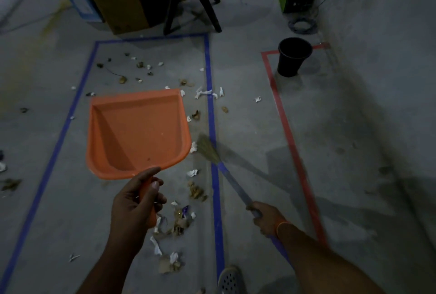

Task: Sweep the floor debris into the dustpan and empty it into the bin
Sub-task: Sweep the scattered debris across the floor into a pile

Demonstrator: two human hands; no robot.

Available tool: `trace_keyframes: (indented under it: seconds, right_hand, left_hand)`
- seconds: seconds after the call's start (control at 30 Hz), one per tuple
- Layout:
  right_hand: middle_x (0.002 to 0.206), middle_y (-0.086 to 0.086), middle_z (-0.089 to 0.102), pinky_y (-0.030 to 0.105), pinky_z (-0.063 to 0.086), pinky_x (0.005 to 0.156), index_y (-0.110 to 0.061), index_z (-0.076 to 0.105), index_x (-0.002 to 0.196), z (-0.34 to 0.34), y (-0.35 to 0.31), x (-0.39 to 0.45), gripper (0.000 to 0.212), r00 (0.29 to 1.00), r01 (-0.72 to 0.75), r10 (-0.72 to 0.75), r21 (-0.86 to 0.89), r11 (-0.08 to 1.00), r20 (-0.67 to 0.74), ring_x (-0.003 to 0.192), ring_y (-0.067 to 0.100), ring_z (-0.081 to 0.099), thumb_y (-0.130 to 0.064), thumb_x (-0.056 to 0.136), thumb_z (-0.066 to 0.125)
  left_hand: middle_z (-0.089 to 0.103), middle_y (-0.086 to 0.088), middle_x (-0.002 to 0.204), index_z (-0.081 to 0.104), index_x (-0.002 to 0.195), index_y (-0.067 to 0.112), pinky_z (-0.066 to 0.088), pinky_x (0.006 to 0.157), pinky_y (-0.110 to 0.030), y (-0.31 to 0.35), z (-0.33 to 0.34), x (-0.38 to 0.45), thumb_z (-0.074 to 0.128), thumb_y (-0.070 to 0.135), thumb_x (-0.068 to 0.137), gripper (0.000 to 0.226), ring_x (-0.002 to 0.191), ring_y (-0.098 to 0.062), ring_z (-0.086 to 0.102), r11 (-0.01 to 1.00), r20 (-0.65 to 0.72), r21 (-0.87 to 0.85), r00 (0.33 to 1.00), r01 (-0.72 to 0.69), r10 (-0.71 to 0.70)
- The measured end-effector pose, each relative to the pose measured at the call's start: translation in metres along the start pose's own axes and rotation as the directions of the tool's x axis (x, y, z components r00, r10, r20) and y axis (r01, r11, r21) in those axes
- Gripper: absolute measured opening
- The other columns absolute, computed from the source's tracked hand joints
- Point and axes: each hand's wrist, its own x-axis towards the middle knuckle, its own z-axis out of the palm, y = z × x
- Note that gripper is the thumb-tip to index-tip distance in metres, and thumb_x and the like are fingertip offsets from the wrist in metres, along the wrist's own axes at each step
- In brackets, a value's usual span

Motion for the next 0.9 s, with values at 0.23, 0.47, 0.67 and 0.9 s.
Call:
trace_keyframes:
  seconds: [0.23, 0.47, 0.67, 0.9]
  right_hand:
    - [0.070, 0.004, 0.059, 0.024, 0.043, 0.043, -0.040, 0.064, 0.098, -0.080, -0.019, 0.028, 0.043, 0.990, 0.033, -0.033, -0.002, 0.999, -0.134, 0.040, 0.011, 0.048, 0.001, 0.085, 0.055]
    - [0.065, 0.013, 0.052, 0.020, 0.038, 0.031, -0.014, 0.061, 0.112, -0.200, -0.037, 0.095, 0.038, 0.943, -0.051, 0.083, 0.105, 0.993, -0.322, 0.040, 0.021, 0.044, 0.011, 0.085, 0.053]
    - [0.084, 0.016, 0.055, 0.015, 0.038, 0.030, -0.001, 0.060, 0.118, -0.280, -0.050, 0.179, 0.038, 0.937, -0.152, 0.191, 0.154, 0.976, -0.293, 0.049, 0.023, 0.047, 0.016, 0.084, 0.055]
    - [0.086, 0.014, 0.064, 0.032, 0.053, 0.047, -0.022, 0.064, 0.110, -0.283, -0.096, 0.257, 0.038, 0.997, -0.074, 0.067, -0.167, 0.983, -0.043, 0.054, 0.026, 0.060, 0.002, 0.082, 0.054]
  left_hand:
    - [0.071, -0.013, 0.090, 0.070, 0.122, 0.016, 0.052, 0.053, -0.027, 0.027, 0.027, 0.043, 0.059, 0.006, 0.100, 0.026, 0.065, -0.018, 0.066, 0.999, -0.015, 0.000, 0.999, -0.047, 0.047]
    - [0.072, -0.008, 0.086, 0.069, 0.125, 0.016, 0.054, 0.056, -0.029, 0.041, 0.089, 0.115, 0.059, 0.008, 0.100, 0.028, 0.068, -0.021, 0.067, 0.997, -0.045, 0.000, 0.996, -0.078, 0.078]
    - [0.071, -0.011, 0.094, 0.068, 0.126, 0.013, 0.053, 0.056, -0.028, 0.052, 0.151, 0.188, 0.058, 0.006, 0.100, 0.029, 0.068, -0.020, 0.065, 0.998, -0.145, -0.033, 0.988, -0.050, 0.044]
    - [0.070, -0.006, 0.094, 0.069, 0.124, 0.016, 0.052, 0.056, -0.027, 0.079, 0.196, 0.254, 0.057, 0.004, 0.100, 0.029, 0.067, -0.019, 0.063, 0.997, -0.225, -0.059, 0.974, -0.051, 0.037]
